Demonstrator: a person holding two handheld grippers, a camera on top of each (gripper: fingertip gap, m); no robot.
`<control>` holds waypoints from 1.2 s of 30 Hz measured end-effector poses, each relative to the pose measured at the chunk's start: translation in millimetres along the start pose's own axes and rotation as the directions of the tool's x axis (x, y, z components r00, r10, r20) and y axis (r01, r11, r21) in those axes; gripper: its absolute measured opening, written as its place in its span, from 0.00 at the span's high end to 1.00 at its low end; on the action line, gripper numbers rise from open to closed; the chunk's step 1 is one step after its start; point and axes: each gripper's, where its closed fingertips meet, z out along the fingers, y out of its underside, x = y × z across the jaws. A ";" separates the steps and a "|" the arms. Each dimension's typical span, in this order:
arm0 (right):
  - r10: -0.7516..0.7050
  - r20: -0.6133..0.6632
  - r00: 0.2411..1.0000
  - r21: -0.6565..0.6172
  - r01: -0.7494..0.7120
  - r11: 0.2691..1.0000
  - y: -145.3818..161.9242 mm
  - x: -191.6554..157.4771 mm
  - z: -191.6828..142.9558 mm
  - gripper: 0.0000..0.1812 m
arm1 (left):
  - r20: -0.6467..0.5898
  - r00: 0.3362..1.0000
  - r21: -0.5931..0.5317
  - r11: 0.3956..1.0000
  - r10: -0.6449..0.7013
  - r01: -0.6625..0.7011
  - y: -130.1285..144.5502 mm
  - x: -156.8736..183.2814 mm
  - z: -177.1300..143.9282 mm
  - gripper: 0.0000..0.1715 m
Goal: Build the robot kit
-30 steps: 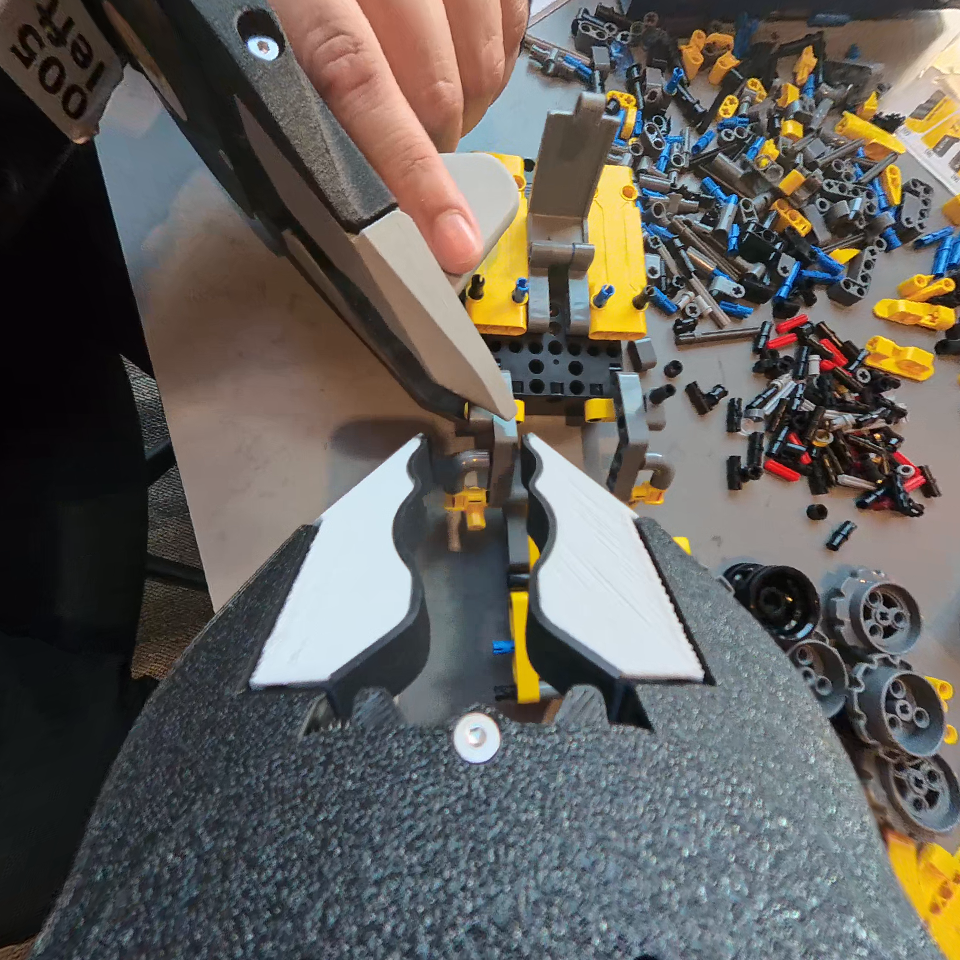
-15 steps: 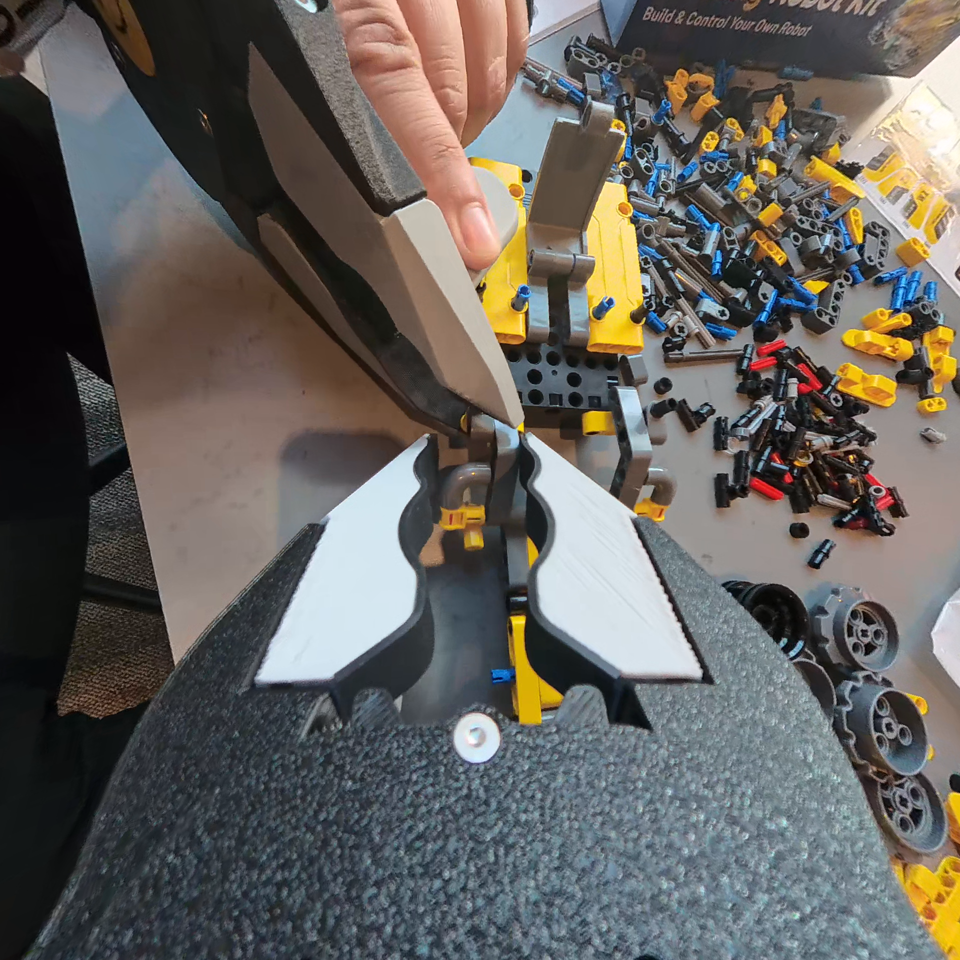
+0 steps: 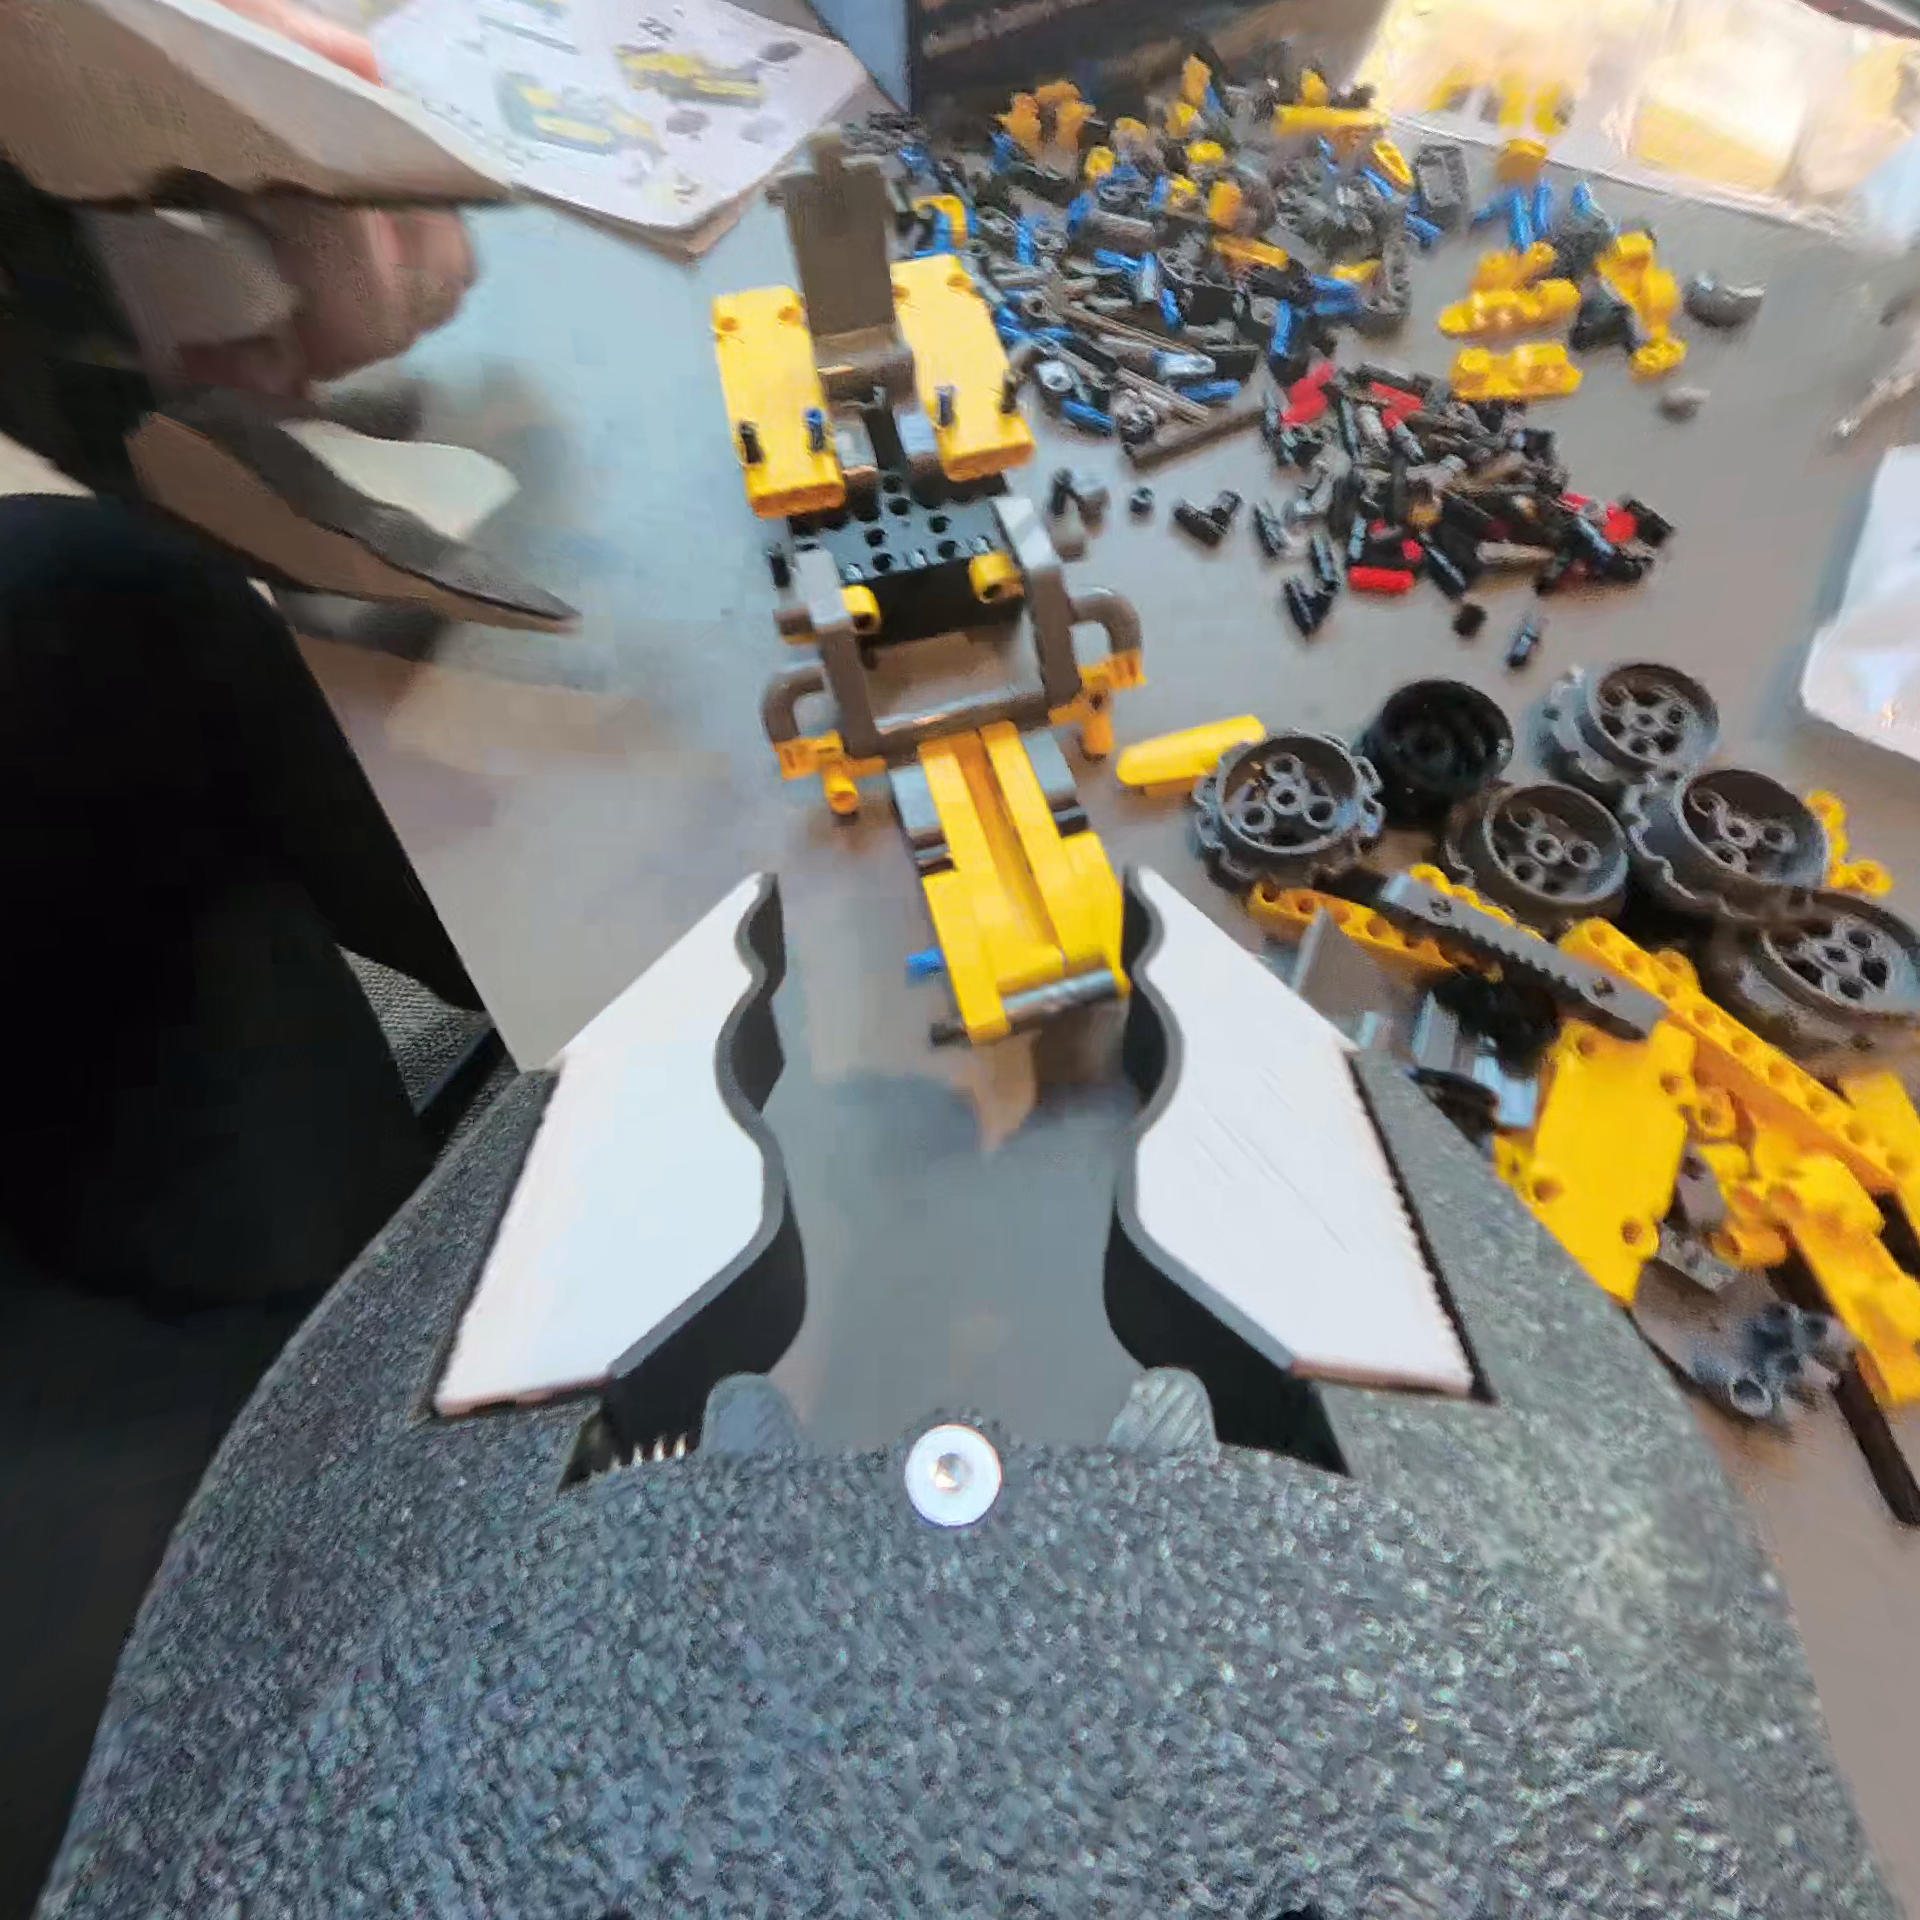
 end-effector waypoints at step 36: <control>0.032 0.206 0.978 -0.179 0.006 0.984 -45.3 -19.5 68.2 0.69 | 0.158 0.921 -0.119 0.919 -0.355 0.375 26.9 -30.9 -49.3 0.81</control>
